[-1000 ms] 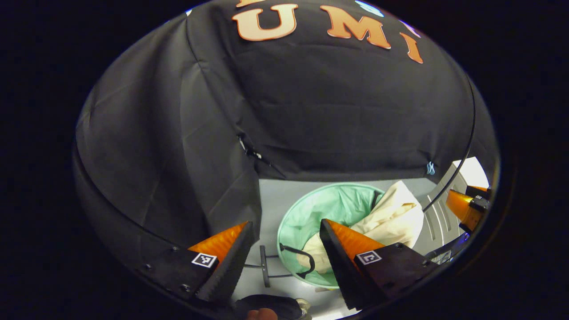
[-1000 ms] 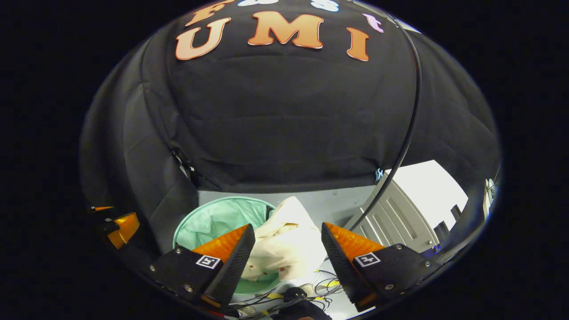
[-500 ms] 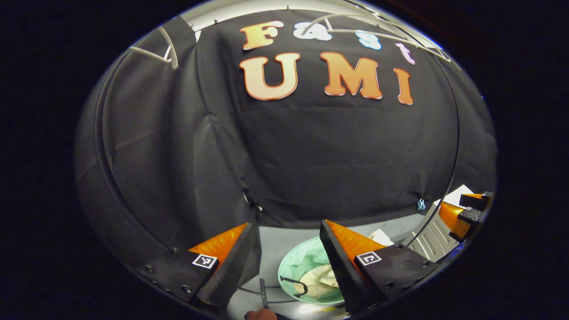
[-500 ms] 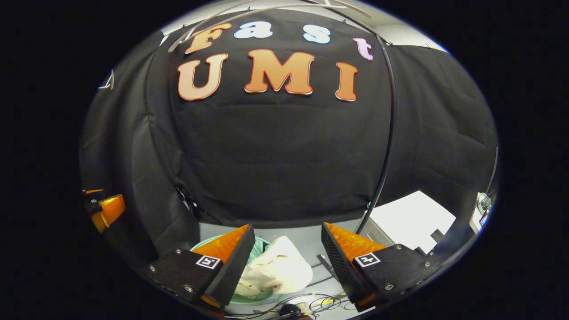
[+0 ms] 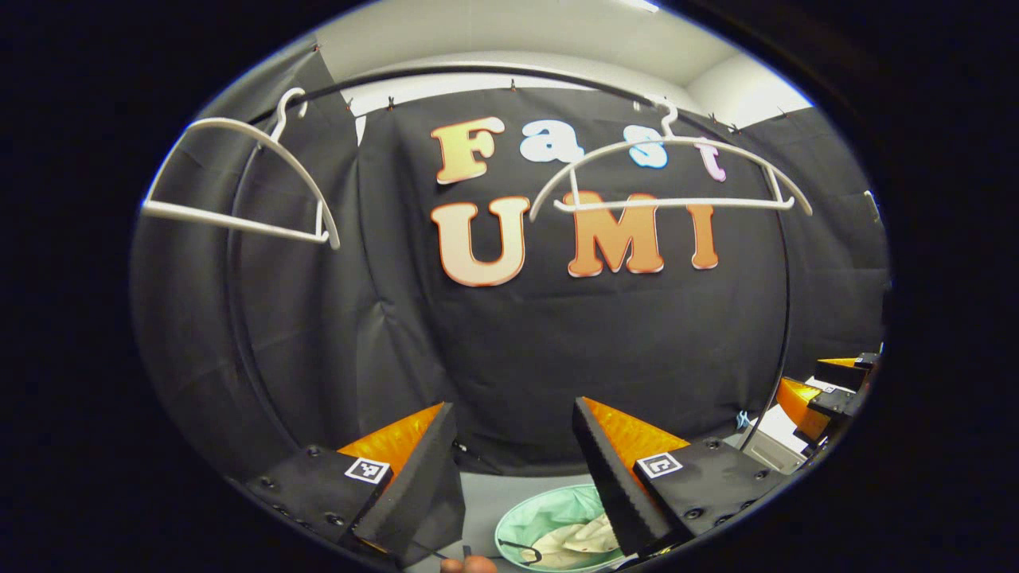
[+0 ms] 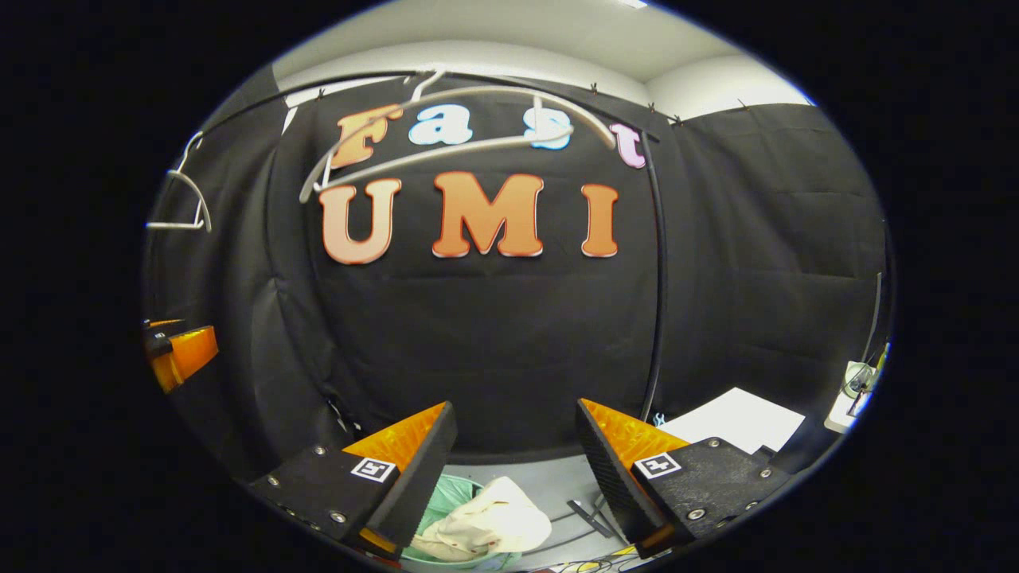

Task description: Grasp the clothes on the hanger with both hands and then place them into the laundry hamper below.

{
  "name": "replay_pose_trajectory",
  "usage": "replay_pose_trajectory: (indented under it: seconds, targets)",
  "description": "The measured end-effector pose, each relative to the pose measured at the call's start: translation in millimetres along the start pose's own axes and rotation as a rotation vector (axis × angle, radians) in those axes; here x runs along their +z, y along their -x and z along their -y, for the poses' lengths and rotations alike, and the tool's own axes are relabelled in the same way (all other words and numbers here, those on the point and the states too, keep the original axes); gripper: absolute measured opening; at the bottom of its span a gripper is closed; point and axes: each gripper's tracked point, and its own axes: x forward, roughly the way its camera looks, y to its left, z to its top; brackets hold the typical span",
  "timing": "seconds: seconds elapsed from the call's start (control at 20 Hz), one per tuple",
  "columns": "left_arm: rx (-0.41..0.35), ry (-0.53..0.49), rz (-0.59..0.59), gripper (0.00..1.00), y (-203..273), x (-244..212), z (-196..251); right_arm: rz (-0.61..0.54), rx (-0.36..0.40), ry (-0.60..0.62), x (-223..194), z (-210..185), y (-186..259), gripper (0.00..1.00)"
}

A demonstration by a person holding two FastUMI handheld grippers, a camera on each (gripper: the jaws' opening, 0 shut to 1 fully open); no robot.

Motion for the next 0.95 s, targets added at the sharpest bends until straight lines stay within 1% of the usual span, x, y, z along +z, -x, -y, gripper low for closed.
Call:
replay_pose_trajectory:
  seconds: [0.1, 0.15, 0.25, 0.35, 0.5, 0.55, 0.75, 0.8, 0.85, 0.9, 0.95]
  targets:
    - [-0.015, 0.017, 0.031, 0.98, 11.3, 23.9, 1.2, 0.037, 0.006, -0.012, 27.2, 3.9, 9.4, 0.94]
    - [0.002, 0.017, 0.056, 1.0, 15.5, 37.1, -9.5, 0.052, 0.009, -0.014, 37.3, 5.9, 12.9, 0.94]
    - [0.02, 0.004, 0.097, 1.0, 21.7, 55.4, -20.1, 0.077, 0.01, -0.011, 51.9, 10.8, 19.2, 0.94]
    - [0.027, -0.001, 0.105, 0.99, 29.8, 59.2, -20.8, 0.095, 0.01, -0.009, 61.3, 13.8, 24.8, 0.94]
    - [0.048, -0.007, 0.138, 0.99, 40.8, 75.3, -28.1, 0.114, 0.03, 0.011, 77.5, 5.5, 32.2, 0.93]
    - [0.044, -0.008, 0.148, 1.0, 47.0, 78.6, -28.5, 0.125, 0.041, 0.018, 81.4, 1.8, 33.8, 0.93]
    - [0.031, -0.02, 0.177, 0.95, 50.3, 87.8, -32.1, 0.146, 0.076, 0.031, 86.0, -14.7, 38.9, 0.93]
    - [0.034, -0.022, 0.176, 0.99, 49.2, 87.4, -32.1, 0.145, 0.088, 0.031, 85.3, -19.2, 39.5, 0.93]
    - [0.04, -0.022, 0.172, 0.99, 48.3, 86.4, -30.8, 0.144, 0.097, 0.03, 85.8, -23.2, 40.7, 0.93]
    - [0.047, -0.021, 0.171, 0.99, 49.3, 88.2, -31.3, 0.144, 0.102, 0.029, 86.8, -25.2, 40.3, 0.89]
    - [0.053, -0.016, 0.176, 0.95, 50.1, 90.4, -32.8, 0.148, 0.103, 0.027, 89.0, -25.5, 39.7, 0.89]
